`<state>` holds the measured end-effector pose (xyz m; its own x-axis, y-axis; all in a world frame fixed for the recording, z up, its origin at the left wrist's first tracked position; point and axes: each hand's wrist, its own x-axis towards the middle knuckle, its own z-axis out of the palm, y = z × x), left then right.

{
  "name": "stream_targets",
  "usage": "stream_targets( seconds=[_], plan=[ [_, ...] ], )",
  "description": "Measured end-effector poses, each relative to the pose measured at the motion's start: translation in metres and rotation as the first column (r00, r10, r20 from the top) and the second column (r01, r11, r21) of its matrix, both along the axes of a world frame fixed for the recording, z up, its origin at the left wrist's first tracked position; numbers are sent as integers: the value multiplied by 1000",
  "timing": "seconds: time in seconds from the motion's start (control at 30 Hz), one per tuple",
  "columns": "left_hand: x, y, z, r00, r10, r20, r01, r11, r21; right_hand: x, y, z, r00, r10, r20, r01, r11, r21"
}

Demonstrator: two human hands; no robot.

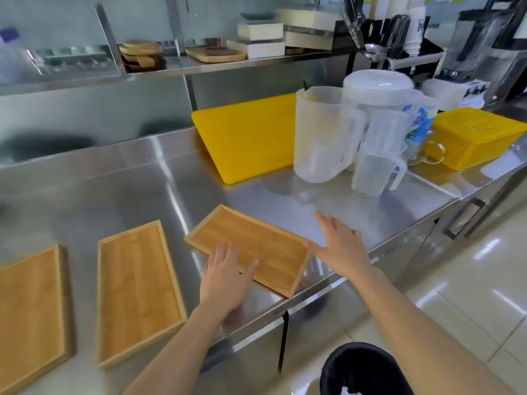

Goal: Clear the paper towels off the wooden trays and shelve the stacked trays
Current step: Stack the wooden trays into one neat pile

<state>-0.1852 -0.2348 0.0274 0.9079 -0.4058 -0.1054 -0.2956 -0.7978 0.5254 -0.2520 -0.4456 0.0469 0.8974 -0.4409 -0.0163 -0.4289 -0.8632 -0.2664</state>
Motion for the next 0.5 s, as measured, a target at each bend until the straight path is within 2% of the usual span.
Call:
stream_targets(
  seconds=[0.13, 0.3, 0.37, 0.43, 0.5],
  plan=[
    [1, 5, -26, 963, 20, -269, -57, 990, -130, 25, 5, -26, 992, -26, -125, 40, 993, 107],
    [-1, 1, -40, 925, -21, -380, -90, 958, -273, 41, 9, -43, 979, -82, -187, 126, 963, 238],
    [-3, -5, -36, 870, -27, -492, -193, 900, -391, 46, 15, -48, 974, -87, -208, 138, 960, 244],
    [-3, -12, -29, 793, -19, -609, -350, 804, -480, 49, 24, -50, 976, -120, -180, 163, 955, 247],
    [0, -18, -24, 697, -26, -717, -479, 727, -492, 52, 33, -48, 975, -168, -144, 202, 942, 268]
  ],
)
